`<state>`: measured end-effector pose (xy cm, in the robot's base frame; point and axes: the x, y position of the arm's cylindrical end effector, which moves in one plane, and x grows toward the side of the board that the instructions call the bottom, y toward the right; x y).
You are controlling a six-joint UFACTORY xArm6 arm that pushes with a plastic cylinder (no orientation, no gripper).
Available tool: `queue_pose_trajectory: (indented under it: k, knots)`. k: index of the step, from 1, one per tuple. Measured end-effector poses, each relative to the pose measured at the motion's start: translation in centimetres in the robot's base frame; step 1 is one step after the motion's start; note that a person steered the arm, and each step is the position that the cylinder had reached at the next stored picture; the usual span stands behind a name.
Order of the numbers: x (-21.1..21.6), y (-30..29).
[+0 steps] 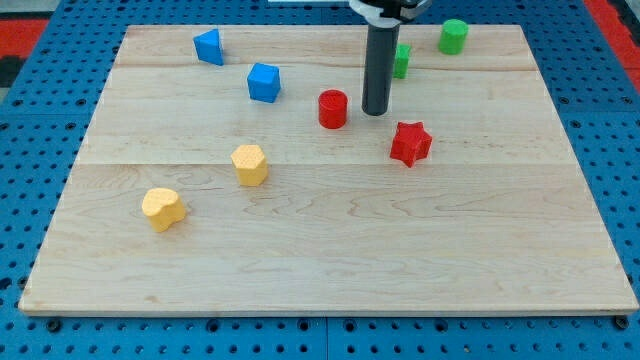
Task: Move the red blocks towards the center
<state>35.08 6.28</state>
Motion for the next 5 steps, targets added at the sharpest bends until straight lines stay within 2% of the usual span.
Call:
queue_pose_trajectory:
  k: [1, 3, 4, 5]
  knots:
    - [-1.9, -6.2]
    - [-0.1, -6.2]
    - [-0.8, 4.3]
    - [4.2, 10.2]
